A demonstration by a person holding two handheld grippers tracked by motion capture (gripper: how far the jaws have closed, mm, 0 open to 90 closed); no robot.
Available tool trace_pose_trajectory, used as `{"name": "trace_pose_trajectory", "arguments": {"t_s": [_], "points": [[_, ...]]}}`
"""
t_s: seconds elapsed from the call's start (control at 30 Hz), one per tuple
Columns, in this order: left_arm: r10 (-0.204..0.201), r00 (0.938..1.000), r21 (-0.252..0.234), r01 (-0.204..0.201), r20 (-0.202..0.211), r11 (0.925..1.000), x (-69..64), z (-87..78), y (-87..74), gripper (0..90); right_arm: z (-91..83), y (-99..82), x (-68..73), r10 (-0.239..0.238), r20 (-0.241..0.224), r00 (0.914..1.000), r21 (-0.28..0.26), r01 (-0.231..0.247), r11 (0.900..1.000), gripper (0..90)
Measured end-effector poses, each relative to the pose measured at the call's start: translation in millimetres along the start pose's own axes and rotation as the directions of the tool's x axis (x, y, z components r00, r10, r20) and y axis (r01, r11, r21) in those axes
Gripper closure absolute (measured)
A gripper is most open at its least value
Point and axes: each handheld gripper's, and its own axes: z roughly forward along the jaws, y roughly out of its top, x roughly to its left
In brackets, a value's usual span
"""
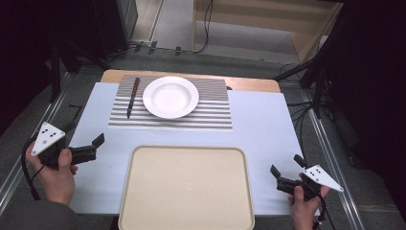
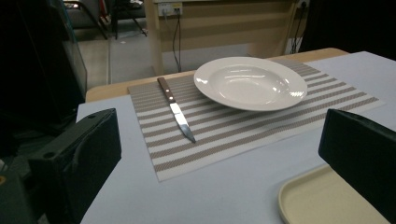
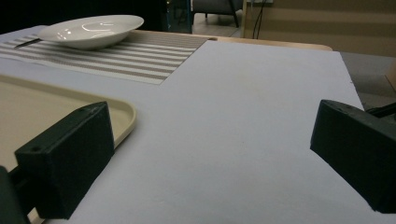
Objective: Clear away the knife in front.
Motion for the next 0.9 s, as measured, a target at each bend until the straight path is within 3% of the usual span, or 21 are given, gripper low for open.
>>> {"name": "trace_pose_trajectory", "arguments": {"t_s": [0.4,0.47,0.8,0.9], "points": [[0.013,0.9996,0.018,-0.014,0.023,0.9997,3.7,31.8,28.2,0.0,-0.1,-0.2,-0.3,0.002,-0.002,1.0000,-0.002,-0.002,1.0000,0.0],[-0.006,0.9994,0.015,0.005,0.033,0.9999,7.1,38.6,33.2,0.0,0.0,-0.3,-0.1,0.003,-0.002,1.0000,-0.001,-0.003,1.0000,0.0],[-0.019,0.9981,0.039,0.017,0.059,0.9991,15.7,72.5,53.8,0.0,-0.4,-0.7,0.7,0.000,-0.008,1.0000,0.001,0.000,1.0000,0.0],[-0.053,0.9937,0.063,0.047,0.099,0.9969,19.8,84.9,58.1,0.0,-0.1,-0.6,1.0,-0.004,-0.011,0.9999,0.000,0.004,1.0000,0.0]]}}
